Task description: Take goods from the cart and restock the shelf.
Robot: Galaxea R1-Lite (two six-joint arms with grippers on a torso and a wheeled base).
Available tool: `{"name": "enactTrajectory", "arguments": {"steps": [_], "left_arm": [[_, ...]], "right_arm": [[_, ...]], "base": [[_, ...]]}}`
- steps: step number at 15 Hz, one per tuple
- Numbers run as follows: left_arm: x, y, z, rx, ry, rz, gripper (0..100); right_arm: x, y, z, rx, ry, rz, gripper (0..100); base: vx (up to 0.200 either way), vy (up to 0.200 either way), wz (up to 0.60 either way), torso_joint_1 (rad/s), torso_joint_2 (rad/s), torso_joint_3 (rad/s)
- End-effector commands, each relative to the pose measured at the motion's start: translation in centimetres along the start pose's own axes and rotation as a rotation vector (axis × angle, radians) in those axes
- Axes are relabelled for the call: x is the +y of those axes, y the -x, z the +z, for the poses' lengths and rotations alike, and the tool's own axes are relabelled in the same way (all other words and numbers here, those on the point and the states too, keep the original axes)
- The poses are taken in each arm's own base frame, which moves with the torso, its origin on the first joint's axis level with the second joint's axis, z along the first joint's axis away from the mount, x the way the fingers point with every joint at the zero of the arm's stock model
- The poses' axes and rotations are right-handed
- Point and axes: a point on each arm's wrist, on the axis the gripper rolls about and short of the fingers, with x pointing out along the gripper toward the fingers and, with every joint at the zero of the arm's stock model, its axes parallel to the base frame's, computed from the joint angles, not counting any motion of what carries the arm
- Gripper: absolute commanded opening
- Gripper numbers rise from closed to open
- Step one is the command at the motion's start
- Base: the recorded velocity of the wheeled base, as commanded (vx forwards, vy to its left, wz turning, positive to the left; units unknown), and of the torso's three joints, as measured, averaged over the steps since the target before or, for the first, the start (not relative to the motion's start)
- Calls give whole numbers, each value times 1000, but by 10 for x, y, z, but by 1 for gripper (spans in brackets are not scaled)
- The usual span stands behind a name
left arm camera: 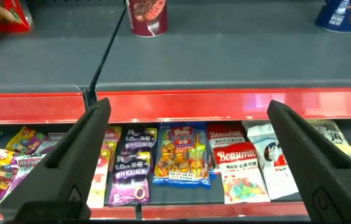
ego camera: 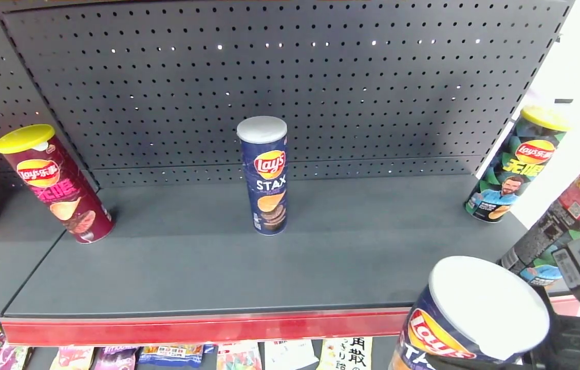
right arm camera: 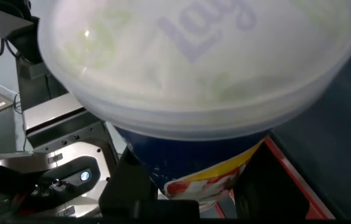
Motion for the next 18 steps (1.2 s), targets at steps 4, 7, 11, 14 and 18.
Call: {"name": "enactTrajectory", "arguments": {"steps": [4, 7, 11, 14, 18], "left_arm": [[-1, -2, 25, -11, -28, -121, 100], [-5, -36, 135, 13, 53, -283, 100], [-27, -107, 139, 192, -12, -577, 100], [-47, -165, 126, 268, -31, -838, 100], [-72, -233, 123, 221, -77, -943, 100]], "right_arm": [[2, -4, 8, -14, 13, 20, 0], [1, -6, 9, -13, 20, 21, 0], [1, -1, 13, -38, 23, 11, 0], [2, 2, 14, -51, 28, 0, 0], [2, 3, 15, -55, 29, -2, 0]], "base": [[0, 0, 0, 0, 0, 0], [0, 0, 0, 0, 0, 0], [0, 0, 0, 0, 0, 0], [0, 0, 0, 0, 0, 0], [0, 0, 0, 0, 0, 0]]}}
